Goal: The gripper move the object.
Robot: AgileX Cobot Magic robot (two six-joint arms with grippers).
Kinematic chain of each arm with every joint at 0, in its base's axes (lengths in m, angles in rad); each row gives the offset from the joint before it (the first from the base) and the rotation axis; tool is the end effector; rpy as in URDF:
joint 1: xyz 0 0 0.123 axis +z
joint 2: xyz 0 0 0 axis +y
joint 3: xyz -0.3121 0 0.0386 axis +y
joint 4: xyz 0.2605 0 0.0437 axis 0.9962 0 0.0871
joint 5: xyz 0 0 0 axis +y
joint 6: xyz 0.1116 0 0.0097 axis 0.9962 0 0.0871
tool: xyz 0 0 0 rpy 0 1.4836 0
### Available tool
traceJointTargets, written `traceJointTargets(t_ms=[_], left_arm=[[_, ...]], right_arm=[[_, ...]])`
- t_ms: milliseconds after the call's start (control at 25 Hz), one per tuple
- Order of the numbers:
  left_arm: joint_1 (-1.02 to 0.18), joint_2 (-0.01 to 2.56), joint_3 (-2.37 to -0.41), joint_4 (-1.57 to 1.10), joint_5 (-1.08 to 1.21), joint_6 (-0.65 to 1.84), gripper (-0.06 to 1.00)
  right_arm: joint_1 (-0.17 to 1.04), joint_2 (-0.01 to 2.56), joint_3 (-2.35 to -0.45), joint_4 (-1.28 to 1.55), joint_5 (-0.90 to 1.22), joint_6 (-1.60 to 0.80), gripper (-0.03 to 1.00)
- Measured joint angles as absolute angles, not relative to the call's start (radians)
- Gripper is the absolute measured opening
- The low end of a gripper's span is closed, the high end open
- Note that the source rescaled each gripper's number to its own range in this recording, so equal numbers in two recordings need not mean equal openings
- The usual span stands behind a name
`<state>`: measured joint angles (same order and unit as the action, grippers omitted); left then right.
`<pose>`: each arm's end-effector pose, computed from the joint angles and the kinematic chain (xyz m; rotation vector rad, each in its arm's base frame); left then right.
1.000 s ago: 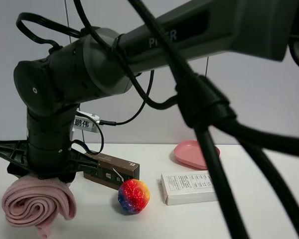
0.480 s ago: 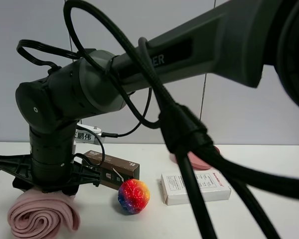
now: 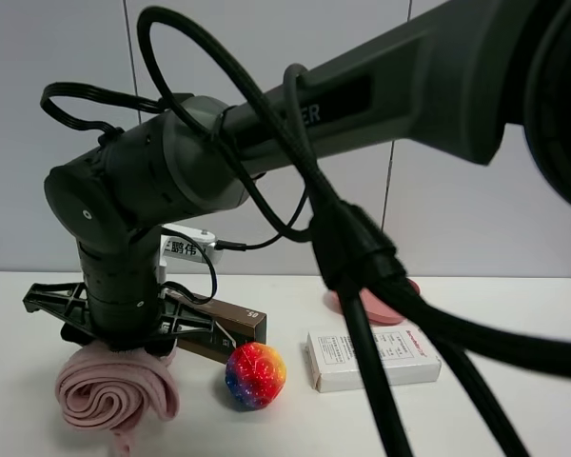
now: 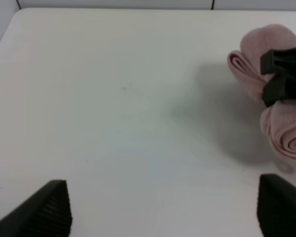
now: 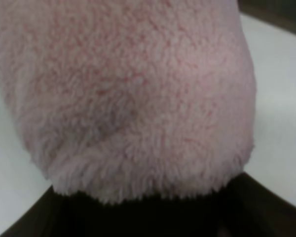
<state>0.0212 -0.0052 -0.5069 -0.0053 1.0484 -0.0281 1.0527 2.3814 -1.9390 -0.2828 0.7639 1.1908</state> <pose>-0.0057 -0.0006 0.2770 -0.0495 2.0193 -0.0107 0.2945 0.4730 0.1401 -0.0296 2.7022 0.4148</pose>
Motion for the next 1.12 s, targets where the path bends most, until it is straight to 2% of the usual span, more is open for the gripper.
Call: traceJointTargets(t_ms=[320, 360, 440, 560, 680, 920, 1120], left_arm=[[0.021, -0.005, -0.507, -0.005, 1.048, -0.028, 1.00], [0.021, -0.005, -0.507, -0.005, 1.048, -0.028, 1.00], [0.021, -0.005, -0.507, -0.005, 1.048, -0.028, 1.00], [0.021, -0.005, -0.507, -0.005, 1.048, -0.027, 1.00], [0.021, -0.005, -0.507, -0.005, 1.048, -0.027, 1.00], [0.021, -0.005, -0.507, -0.005, 1.048, -0.027, 1.00], [0.021, -0.005, -0.507, -0.005, 1.048, -0.028, 1.00]], right_arm=[[1.053, 2.381, -1.939, -0.284, 0.764, 1.193, 0.02], [1.053, 2.381, -1.939, -0.282, 0.766, 1.193, 0.13], [1.053, 2.381, -1.939, -0.278, 0.767, 1.193, 0.28], [1.053, 2.381, -1.939, -0.277, 0.767, 1.182, 0.38], [1.053, 2.381, -1.939, -0.274, 0.789, 1.155, 0.42], [1.053, 2.361, -1.939, -0.237, 0.814, 1.103, 0.43], [1.053, 2.254, -1.939, -0.230, 0.761, 0.922, 0.43]])
